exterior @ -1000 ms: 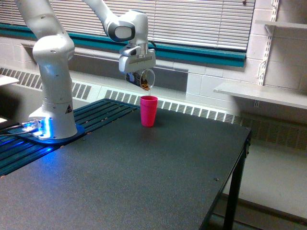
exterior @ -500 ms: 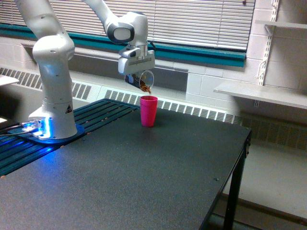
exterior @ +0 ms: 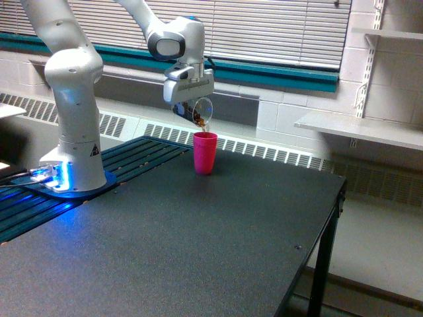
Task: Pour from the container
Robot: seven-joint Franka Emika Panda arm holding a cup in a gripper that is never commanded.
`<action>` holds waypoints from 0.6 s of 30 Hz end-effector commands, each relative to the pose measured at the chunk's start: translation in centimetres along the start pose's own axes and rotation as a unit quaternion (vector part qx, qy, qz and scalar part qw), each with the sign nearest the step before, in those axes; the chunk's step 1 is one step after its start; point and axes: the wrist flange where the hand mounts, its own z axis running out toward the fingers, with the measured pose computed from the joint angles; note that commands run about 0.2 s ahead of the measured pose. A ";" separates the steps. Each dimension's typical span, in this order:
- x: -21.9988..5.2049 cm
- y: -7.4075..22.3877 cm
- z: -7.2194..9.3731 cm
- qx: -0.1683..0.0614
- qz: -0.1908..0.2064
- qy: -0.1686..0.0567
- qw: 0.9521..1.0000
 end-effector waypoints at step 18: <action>1.0 -0.6 -0.1 -0.002 -0.003 -0.025 1.000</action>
